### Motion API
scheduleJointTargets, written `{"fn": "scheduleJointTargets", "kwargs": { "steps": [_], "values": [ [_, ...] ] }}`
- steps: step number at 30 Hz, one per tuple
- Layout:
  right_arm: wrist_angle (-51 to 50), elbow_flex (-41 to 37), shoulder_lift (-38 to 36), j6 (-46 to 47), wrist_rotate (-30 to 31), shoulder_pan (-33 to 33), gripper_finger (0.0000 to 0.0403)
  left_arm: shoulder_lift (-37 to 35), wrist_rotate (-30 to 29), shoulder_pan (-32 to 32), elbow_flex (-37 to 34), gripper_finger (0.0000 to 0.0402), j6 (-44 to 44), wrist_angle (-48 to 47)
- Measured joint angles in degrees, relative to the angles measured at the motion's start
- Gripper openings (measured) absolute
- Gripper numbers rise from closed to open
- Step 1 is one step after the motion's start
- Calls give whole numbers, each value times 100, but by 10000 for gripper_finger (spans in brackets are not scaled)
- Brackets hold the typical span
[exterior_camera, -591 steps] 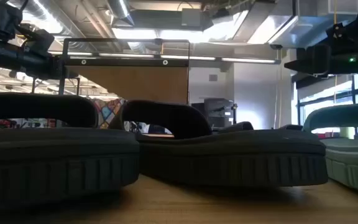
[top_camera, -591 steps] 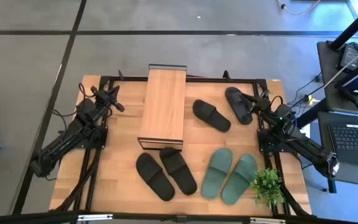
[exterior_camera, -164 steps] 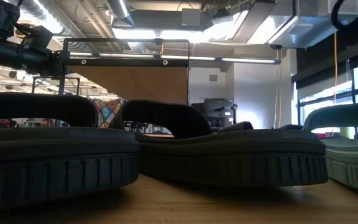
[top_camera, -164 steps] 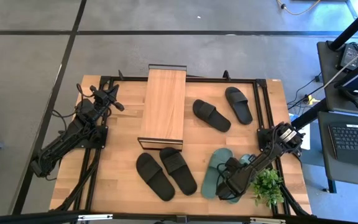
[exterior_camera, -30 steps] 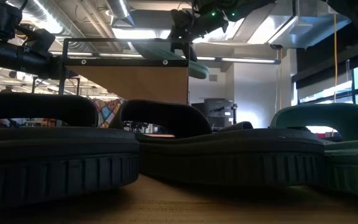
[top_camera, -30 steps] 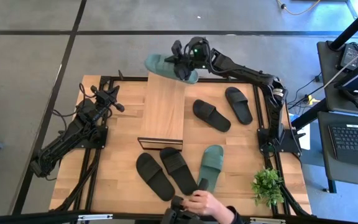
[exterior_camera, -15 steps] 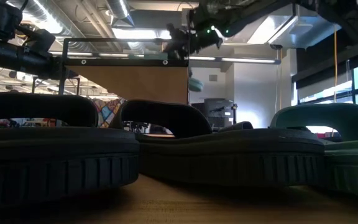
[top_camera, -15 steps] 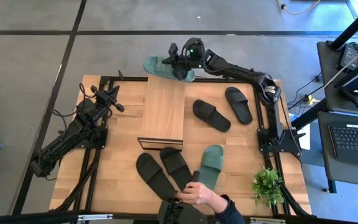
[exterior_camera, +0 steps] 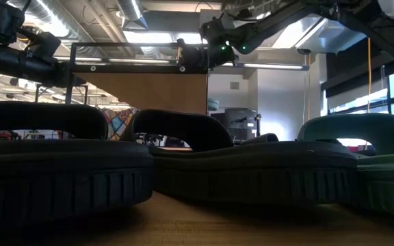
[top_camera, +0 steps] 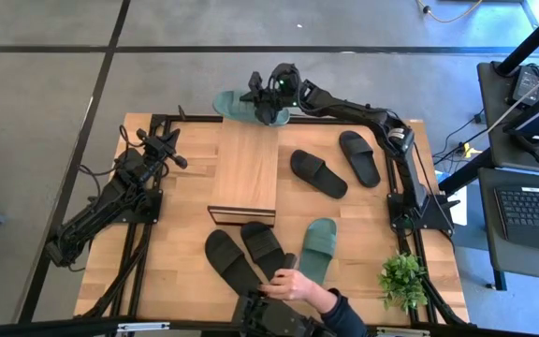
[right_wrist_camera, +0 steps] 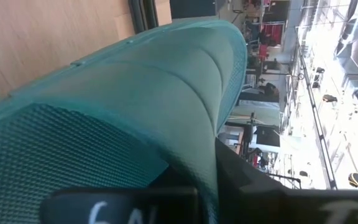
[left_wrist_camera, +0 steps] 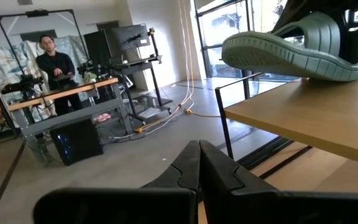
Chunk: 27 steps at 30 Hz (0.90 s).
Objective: Pick and place slides into the shelf
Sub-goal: Put the green slide on the shelf
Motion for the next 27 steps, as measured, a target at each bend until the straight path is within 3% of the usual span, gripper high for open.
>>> {"fn": "scheduleJointTargets", "kwargs": {
  "steps": [6, 13, 27],
  "values": [
    [74, 0, 0, 12, 4, -8, 13, 0, -2, -1, 0, 0, 0, 1],
    [120, 0, 2, 371, 26, -15, 43, 0, -2, 0, 0, 0, -2, 2],
    [86, 0, 2, 649, 24, -8, 50, 0, 0, 0, 0, 0, 4, 0]
  ]
}}
